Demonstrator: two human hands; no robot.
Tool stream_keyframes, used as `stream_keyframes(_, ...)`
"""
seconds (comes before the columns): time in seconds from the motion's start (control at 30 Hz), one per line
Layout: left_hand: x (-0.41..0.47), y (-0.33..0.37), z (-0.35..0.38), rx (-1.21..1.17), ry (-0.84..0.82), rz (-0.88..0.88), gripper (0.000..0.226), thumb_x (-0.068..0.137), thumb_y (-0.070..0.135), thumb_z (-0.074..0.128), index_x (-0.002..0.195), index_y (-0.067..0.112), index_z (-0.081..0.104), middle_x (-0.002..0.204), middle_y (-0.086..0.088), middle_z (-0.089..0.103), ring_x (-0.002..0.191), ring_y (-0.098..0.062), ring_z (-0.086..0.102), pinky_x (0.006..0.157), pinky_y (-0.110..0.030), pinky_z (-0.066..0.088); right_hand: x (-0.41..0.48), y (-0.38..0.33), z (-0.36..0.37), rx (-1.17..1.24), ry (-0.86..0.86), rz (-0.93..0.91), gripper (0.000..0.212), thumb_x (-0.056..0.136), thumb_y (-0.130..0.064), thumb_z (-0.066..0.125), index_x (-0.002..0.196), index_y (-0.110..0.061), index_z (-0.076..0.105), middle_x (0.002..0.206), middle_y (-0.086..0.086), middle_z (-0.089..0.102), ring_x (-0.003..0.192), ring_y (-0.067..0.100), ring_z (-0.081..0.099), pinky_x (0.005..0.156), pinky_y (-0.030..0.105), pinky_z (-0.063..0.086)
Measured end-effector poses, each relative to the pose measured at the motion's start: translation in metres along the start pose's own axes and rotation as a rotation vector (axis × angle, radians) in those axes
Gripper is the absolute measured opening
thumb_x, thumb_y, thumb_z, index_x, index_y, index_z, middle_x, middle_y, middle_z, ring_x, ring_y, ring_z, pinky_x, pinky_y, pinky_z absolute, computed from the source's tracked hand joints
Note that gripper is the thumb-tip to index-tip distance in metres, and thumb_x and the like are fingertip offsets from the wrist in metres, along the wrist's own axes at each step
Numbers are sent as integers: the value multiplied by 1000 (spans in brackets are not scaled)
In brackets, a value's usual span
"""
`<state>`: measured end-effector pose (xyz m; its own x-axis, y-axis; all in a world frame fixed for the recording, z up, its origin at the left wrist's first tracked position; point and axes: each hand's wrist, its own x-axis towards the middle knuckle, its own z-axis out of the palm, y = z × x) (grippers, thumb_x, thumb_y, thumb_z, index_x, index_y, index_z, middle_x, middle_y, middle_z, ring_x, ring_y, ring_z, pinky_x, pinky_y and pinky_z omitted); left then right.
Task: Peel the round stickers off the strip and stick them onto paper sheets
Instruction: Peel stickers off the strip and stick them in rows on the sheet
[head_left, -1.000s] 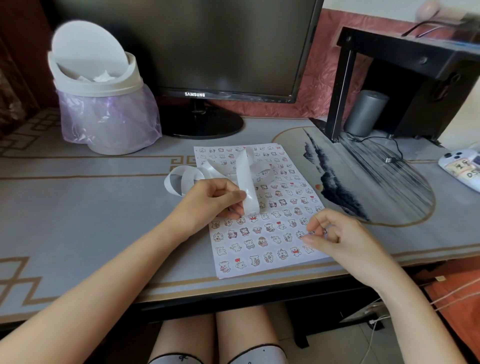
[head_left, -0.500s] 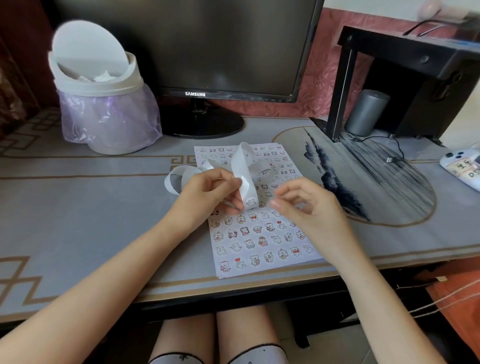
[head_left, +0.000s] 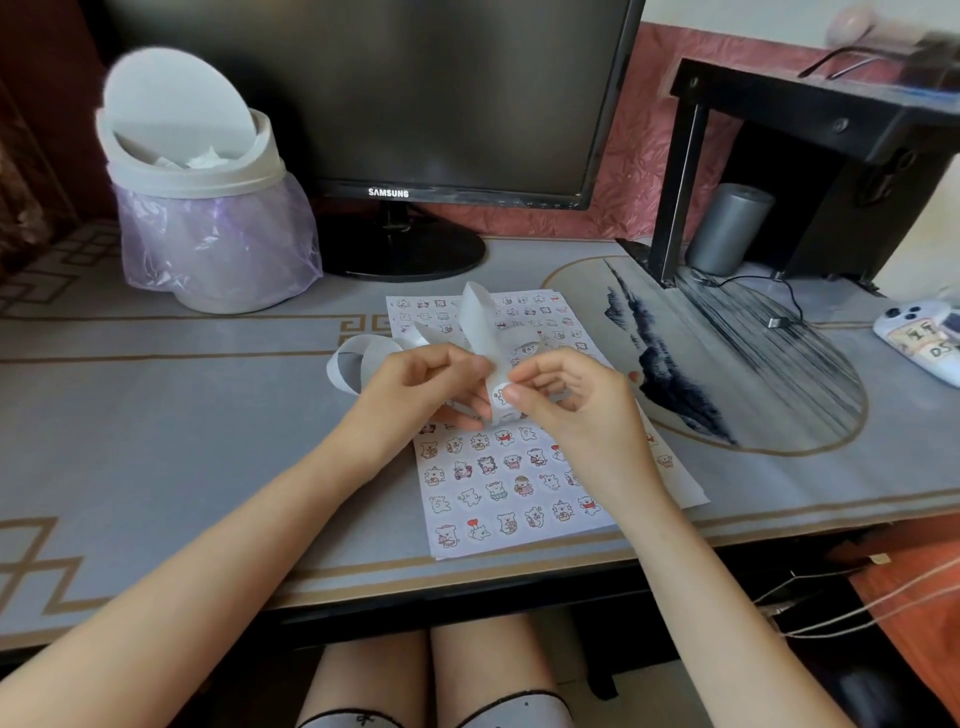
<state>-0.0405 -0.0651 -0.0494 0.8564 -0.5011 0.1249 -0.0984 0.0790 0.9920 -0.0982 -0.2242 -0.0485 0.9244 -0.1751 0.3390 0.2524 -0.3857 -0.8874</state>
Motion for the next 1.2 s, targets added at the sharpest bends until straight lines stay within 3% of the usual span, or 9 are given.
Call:
stream_keyframes(0.13, -1, -2, 0, 53, -31, 3, 7, 88, 7, 61, 85, 4, 67, 70, -4, 68, 68, -13, 66, 68, -22, 57, 0, 2, 0, 15, 3, 1, 12, 78, -6, 74, 83, -16, 68, 78, -6, 69, 74, 5, 61, 72, 17, 48)
stream_keyframes(0.63, -1, -2, 0, 50, -29, -11, 9, 89, 8, 61, 85, 3, 66, 73, -9, 68, 72, -17, 67, 70, -23, 57, -3, 5, 1, -45, 51, -23, 12, 78, -10, 75, 79, -19, 68, 77, -5, 69, 76, 14, 64, 76, 36, 54)
stream_keyframes(0.97, -2, 0, 1, 37, -32, -10, 12, 89, 7, 60, 78, 9, 66, 74, -7, 67, 73, -15, 67, 70, -22, 57, -4, 4, 1, -70, 35, -26, 9, 79, -12, 75, 81, -17, 69, 77, -6, 69, 76, 12, 63, 76, 34, 54)
stream_keyframes(1.2, -1, -2, 0, 24, -20, -33, 13, 88, 9, 61, 76, 7, 65, 67, -3, 68, 69, -13, 68, 67, -21, 56, -7, 6, 4, -164, 37, -74, 10, 80, -15, 73, 79, -22, 66, 79, -12, 67, 74, 9, 60, 68, 23, 49)
